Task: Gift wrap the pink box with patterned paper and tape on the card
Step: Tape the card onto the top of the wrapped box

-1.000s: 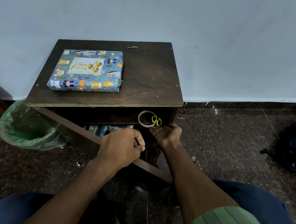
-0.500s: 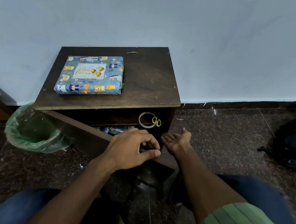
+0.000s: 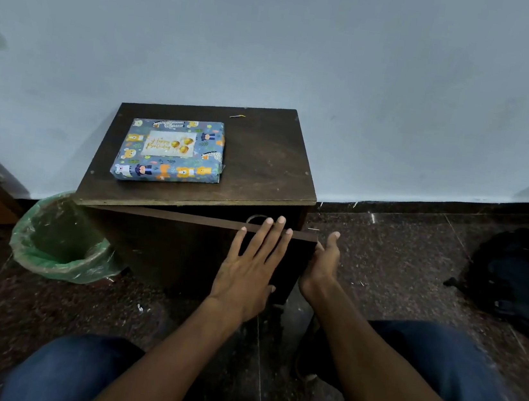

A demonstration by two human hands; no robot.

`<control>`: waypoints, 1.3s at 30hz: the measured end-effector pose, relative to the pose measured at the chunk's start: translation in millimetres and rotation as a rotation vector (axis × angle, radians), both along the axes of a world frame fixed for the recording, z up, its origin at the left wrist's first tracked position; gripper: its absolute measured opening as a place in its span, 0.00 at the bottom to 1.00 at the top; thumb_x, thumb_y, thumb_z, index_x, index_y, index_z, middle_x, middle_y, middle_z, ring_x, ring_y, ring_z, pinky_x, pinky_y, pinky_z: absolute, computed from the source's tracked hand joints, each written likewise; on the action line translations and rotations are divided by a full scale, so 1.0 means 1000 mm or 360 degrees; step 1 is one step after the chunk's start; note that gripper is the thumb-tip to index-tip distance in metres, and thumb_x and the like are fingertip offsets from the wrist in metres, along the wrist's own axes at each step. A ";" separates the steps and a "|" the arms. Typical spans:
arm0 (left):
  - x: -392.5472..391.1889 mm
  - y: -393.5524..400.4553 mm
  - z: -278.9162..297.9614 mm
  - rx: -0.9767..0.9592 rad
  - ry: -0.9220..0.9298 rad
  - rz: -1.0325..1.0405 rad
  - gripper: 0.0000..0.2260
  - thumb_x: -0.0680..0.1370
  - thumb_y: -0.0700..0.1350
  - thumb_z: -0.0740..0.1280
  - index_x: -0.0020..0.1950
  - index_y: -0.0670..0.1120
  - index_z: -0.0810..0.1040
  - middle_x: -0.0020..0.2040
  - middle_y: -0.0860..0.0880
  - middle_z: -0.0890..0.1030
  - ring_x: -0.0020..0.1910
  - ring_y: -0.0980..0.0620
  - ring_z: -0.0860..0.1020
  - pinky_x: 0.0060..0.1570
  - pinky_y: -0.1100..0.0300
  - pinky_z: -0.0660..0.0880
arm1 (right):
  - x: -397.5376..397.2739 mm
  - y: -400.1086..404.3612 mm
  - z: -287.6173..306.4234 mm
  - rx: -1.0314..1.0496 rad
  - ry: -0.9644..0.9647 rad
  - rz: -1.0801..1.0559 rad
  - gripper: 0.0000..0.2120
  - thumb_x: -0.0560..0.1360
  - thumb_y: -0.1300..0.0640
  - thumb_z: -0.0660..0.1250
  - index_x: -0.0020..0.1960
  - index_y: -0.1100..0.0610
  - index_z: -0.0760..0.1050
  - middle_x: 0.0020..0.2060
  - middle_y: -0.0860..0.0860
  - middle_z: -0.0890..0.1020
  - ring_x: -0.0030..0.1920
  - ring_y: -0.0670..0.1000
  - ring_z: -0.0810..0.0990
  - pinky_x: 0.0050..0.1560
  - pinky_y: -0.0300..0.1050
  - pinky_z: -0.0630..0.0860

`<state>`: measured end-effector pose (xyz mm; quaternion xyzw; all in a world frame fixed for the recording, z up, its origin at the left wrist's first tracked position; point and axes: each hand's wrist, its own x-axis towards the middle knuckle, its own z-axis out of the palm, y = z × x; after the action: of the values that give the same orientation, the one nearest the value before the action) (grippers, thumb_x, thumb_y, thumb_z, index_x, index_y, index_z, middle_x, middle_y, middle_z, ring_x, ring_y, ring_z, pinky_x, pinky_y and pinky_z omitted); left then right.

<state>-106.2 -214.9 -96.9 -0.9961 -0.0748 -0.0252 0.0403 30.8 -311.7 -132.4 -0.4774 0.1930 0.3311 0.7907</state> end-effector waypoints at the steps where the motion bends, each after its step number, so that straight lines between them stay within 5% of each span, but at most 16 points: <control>1: 0.003 0.002 -0.001 0.0030 0.0006 0.0024 0.50 0.82 0.58 0.67 0.85 0.47 0.29 0.84 0.45 0.26 0.84 0.46 0.29 0.81 0.40 0.36 | -0.003 0.002 0.006 0.0021 -0.0054 0.0011 0.38 0.82 0.29 0.50 0.68 0.59 0.78 0.60 0.60 0.84 0.60 0.59 0.83 0.50 0.51 0.79; 6: 0.021 0.011 -0.005 0.0097 -0.0042 0.0150 0.47 0.82 0.61 0.65 0.86 0.50 0.34 0.84 0.43 0.28 0.84 0.43 0.30 0.82 0.37 0.36 | -0.011 0.016 0.023 -0.0015 -0.0287 0.0035 0.35 0.84 0.32 0.47 0.60 0.54 0.83 0.55 0.55 0.88 0.53 0.51 0.88 0.51 0.48 0.80; 9: 0.032 0.010 0.005 0.0192 -0.0076 0.0161 0.45 0.82 0.61 0.66 0.87 0.53 0.38 0.83 0.41 0.27 0.84 0.41 0.30 0.81 0.35 0.39 | -0.012 0.022 0.029 -0.0053 -0.0399 0.0076 0.35 0.83 0.31 0.46 0.66 0.52 0.81 0.60 0.52 0.86 0.62 0.50 0.83 0.57 0.46 0.79; 13: 0.041 0.014 0.021 0.0204 -0.0175 0.0107 0.48 0.81 0.58 0.69 0.87 0.53 0.35 0.84 0.41 0.28 0.85 0.42 0.32 0.82 0.36 0.40 | -0.004 0.028 0.030 -0.0037 -0.0474 0.0137 0.33 0.84 0.32 0.44 0.64 0.49 0.81 0.56 0.47 0.87 0.59 0.45 0.85 0.53 0.42 0.79; 19: 0.050 0.033 0.023 0.0036 0.0016 0.0131 0.50 0.82 0.59 0.68 0.85 0.53 0.31 0.84 0.42 0.28 0.85 0.44 0.33 0.82 0.38 0.40 | 0.001 0.038 0.029 -0.0021 -0.0604 0.0086 0.35 0.84 0.32 0.44 0.74 0.52 0.75 0.65 0.49 0.83 0.66 0.48 0.81 0.65 0.46 0.77; 22: 0.055 0.032 0.025 -0.0040 -0.0037 0.0150 0.49 0.81 0.55 0.69 0.86 0.50 0.34 0.86 0.43 0.33 0.86 0.45 0.38 0.82 0.41 0.45 | 0.003 0.047 0.033 -0.0426 -0.0783 0.0092 0.38 0.81 0.27 0.47 0.82 0.48 0.64 0.81 0.52 0.65 0.81 0.52 0.62 0.81 0.57 0.60; 25: 0.063 0.033 0.041 -0.0123 -0.0225 0.0302 0.41 0.81 0.48 0.67 0.87 0.45 0.46 0.88 0.42 0.44 0.87 0.45 0.49 0.81 0.44 0.51 | 0.006 0.048 0.047 -0.1202 -0.1441 -0.0002 0.32 0.87 0.42 0.51 0.86 0.54 0.47 0.85 0.53 0.45 0.84 0.50 0.42 0.83 0.51 0.45; 30: 0.068 0.053 0.074 -0.0327 -0.0347 0.0368 0.17 0.82 0.45 0.66 0.72 0.51 0.77 0.85 0.46 0.60 0.82 0.47 0.59 0.76 0.45 0.56 | 0.007 0.050 0.071 -0.1504 -0.2082 0.0237 0.28 0.85 0.53 0.59 0.82 0.60 0.60 0.84 0.57 0.53 0.84 0.56 0.46 0.83 0.52 0.46; 39: 0.056 0.096 0.087 -0.0505 -0.0603 0.0583 0.19 0.83 0.46 0.67 0.74 0.51 0.77 0.79 0.50 0.72 0.77 0.49 0.68 0.72 0.50 0.57 | 0.011 0.098 0.113 -0.1489 -0.2284 0.0738 0.22 0.82 0.59 0.64 0.75 0.60 0.72 0.78 0.57 0.69 0.81 0.56 0.61 0.80 0.50 0.57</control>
<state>-50.3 -119.1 -9.4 -0.9374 -0.2622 -0.1908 -0.1267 42.1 -213.7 -19.6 -0.8713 -0.3354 -0.0091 0.3581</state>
